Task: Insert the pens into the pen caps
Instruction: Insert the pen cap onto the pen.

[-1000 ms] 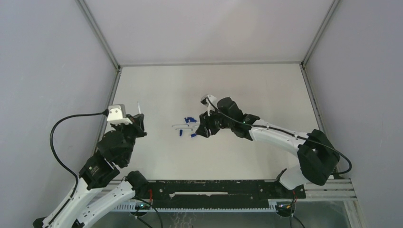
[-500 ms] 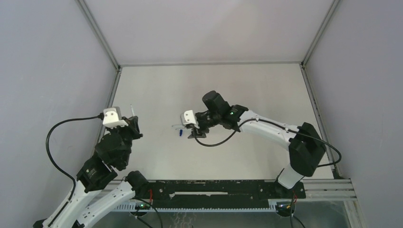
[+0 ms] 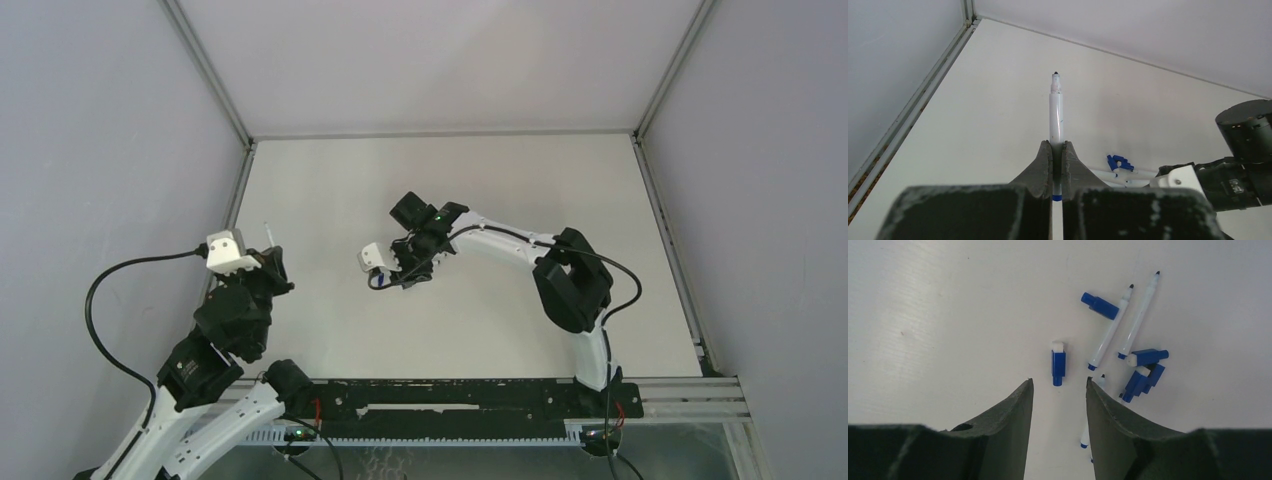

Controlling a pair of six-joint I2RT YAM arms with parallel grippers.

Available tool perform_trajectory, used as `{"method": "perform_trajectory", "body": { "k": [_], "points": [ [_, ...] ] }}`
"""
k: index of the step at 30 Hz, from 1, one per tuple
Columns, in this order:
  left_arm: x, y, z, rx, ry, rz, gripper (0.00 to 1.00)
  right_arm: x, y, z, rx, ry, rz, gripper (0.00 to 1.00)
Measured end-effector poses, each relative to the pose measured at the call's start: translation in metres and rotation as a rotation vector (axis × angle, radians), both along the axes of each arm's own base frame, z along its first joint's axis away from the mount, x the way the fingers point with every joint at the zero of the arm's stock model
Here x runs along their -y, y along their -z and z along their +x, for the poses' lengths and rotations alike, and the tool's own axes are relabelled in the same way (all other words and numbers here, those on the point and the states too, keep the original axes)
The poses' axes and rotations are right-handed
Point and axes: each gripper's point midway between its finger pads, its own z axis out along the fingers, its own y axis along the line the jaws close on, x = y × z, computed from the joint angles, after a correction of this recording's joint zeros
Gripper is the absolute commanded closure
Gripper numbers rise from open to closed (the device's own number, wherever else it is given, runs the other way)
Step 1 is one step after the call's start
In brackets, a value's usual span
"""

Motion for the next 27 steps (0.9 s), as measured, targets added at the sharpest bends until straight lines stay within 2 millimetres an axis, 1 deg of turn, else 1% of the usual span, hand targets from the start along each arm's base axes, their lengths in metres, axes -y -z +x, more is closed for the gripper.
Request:
{"method": "perform_trajectory", "body": {
  "k": [3, 6, 14, 20, 23, 27],
  "points": [
    [-0.001, 0.000, 0.000, 0.000, -0.005, -0.003, 1.00, 0.002, 0.012, 0.004, 0.011, 0.015, -0.047, 0.50],
    [-0.001, 0.000, 0.000, 0.001, -0.007, -0.009, 1.00, 0.006, 0.024, 0.002, 0.004, 0.027, -0.093, 0.50],
    [-0.001, 0.000, 0.000, 0.000, -0.009, -0.016, 1.00, 0.004, 0.034, 0.006, 0.029, 0.035, -0.114, 0.50],
    [0.000, 0.000, 0.000, 0.000, -0.006, -0.017, 1.00, 0.005, 0.052, 0.006, 0.015, 0.035, -0.144, 0.50],
    [0.000, 0.000, 0.001, 0.000, -0.007, -0.016, 1.00, 0.004, 0.055, 0.009, 0.018, 0.036, -0.150, 0.50],
    [-0.001, 0.000, 0.001, -0.001, -0.009, -0.017, 1.00, 0.000, 0.054, 0.011, 0.028, 0.037, -0.143, 0.50]
  ]
}}
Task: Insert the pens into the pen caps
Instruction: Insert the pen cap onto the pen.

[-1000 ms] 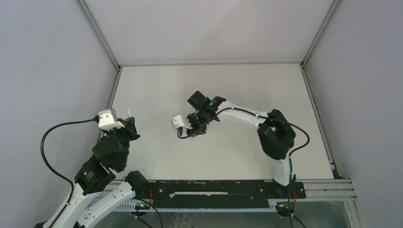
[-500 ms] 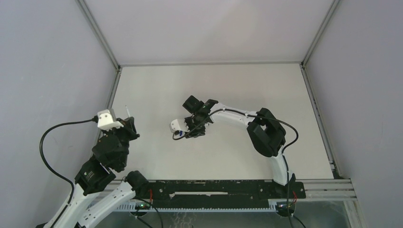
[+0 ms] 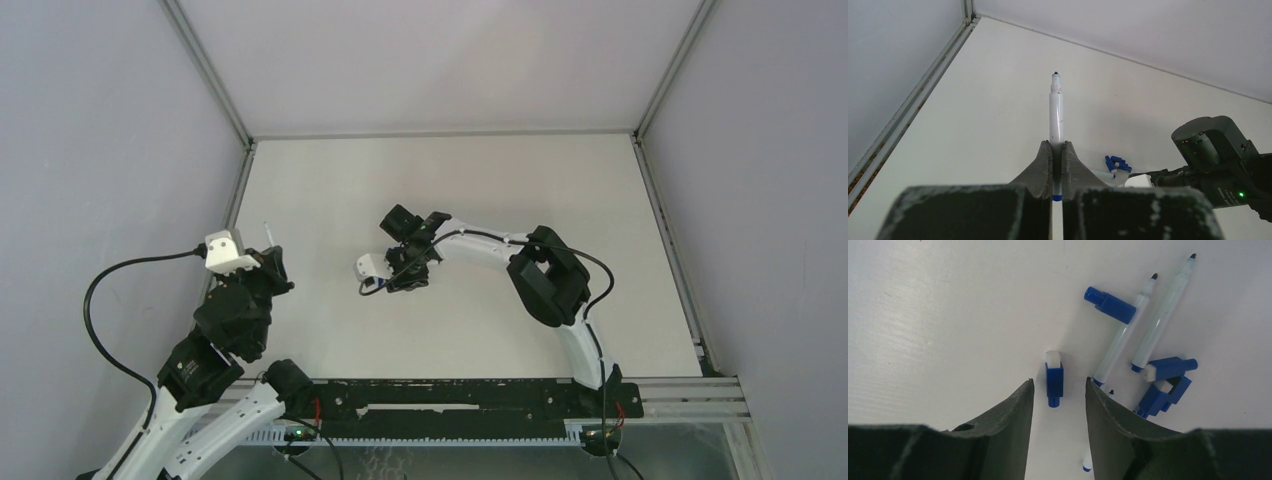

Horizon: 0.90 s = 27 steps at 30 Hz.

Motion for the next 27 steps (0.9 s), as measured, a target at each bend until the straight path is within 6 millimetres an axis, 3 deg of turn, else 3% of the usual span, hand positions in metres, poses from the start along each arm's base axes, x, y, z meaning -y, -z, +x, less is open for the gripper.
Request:
{"method": "perform_trajectory", "body": {
  "k": [8, 16, 27],
  "points": [
    [0.002, 0.001, 0.001, -0.004, 0.006, 0.002, 1.00, -0.011, -0.003, 0.003, 0.009, -0.010, 0.016, 0.52],
    [0.002, 0.001, 0.001, -0.005, 0.007, 0.001, 1.00, -0.005, 0.007, -0.007, -0.036, -0.021, -0.018, 0.54],
    [0.002, 0.001, 0.001, -0.005, 0.008, 0.001, 1.00, -0.007, 0.010, -0.005, -0.042, -0.019, -0.026, 0.56]
  ]
}}
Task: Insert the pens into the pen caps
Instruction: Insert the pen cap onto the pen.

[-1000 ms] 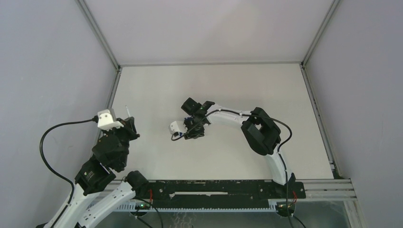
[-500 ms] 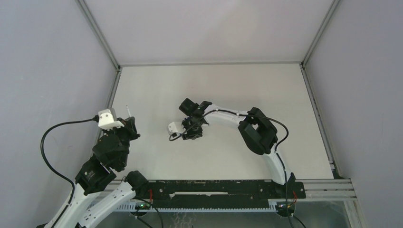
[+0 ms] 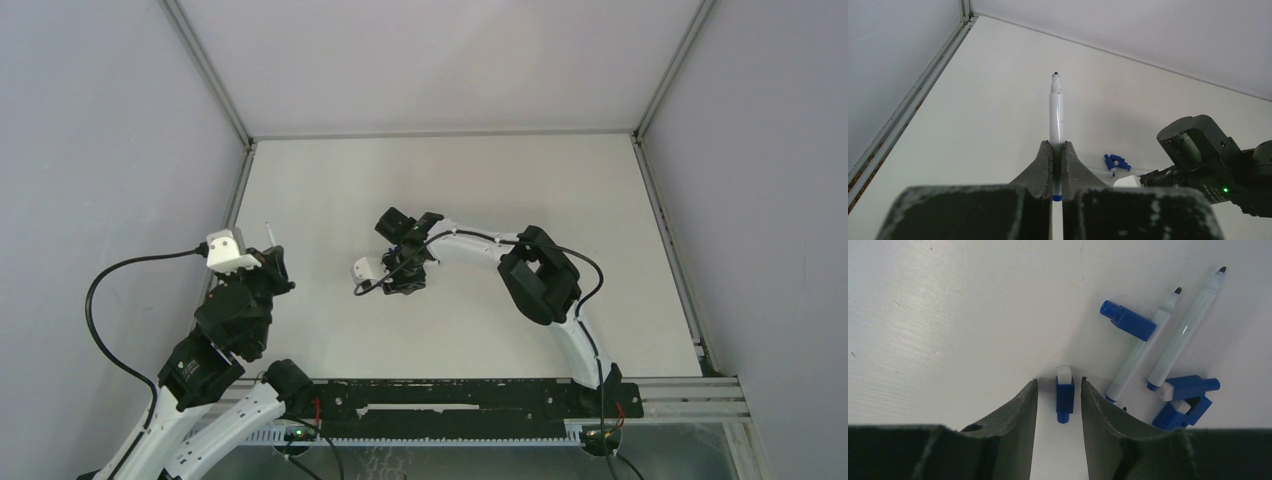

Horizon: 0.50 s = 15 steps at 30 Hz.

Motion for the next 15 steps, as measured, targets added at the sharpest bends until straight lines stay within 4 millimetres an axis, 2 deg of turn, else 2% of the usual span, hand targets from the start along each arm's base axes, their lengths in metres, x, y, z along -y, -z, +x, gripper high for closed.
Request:
{"method": "perform_trajectory", "body": {
  "k": [11, 15],
  "points": [
    [-0.0009, 0.0001, 0.0002, -0.001, -0.004, -0.001, 1.00, 0.0013, 0.0014, -0.0004, -0.012, 0.003, -0.020, 0.61],
    [-0.0008, 0.0003, 0.0004, -0.002, -0.002, -0.001, 1.00, 0.0030, 0.0018, -0.0006, -0.018, 0.005, -0.034, 0.67]
  ]
}}
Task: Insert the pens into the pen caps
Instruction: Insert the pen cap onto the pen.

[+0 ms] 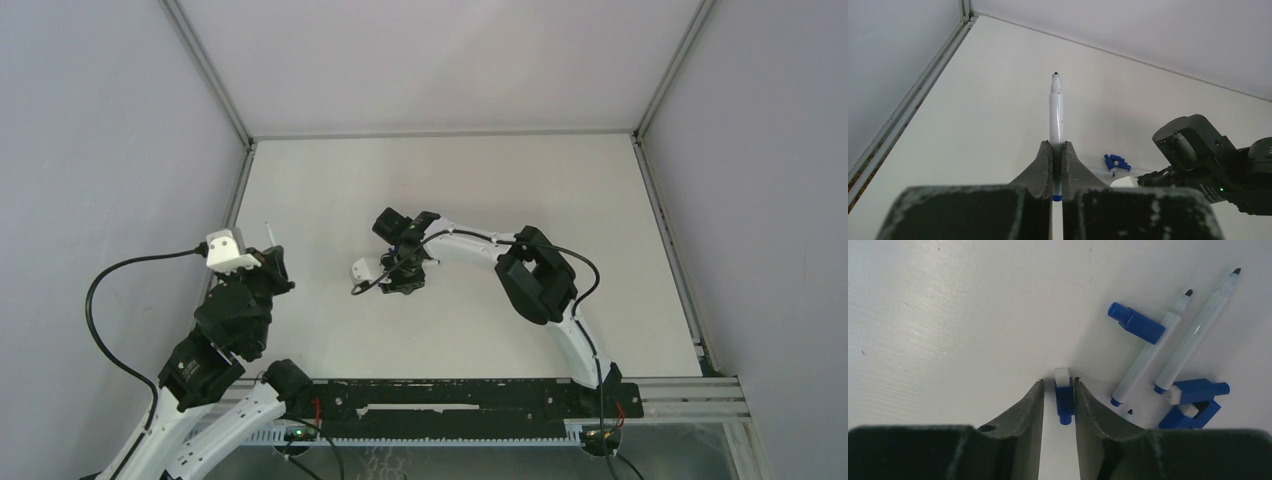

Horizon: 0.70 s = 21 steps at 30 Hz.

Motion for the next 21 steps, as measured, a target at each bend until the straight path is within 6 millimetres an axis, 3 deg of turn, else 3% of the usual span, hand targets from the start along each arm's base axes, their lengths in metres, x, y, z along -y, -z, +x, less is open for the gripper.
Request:
{"method": "perform_trajectory", "body": {
  "k": [15, 18, 21],
  "points": [
    [0.002, 0.000, 0.000, -0.002, 0.010, 0.000, 1.00, 0.005, -0.001, -0.002, -0.051, 0.093, 0.023, 0.98],
    [0.005, 0.001, 0.001, -0.006, 0.023, 0.001, 1.00, 0.012, -0.004, -0.010, -0.088, 0.174, 0.076, 1.00],
    [0.017, 0.004, 0.003, -0.005, 0.084, -0.001, 1.00, 0.032, -0.019, -0.036, -0.161, 0.309, 0.150, 1.00]
  ]
}}
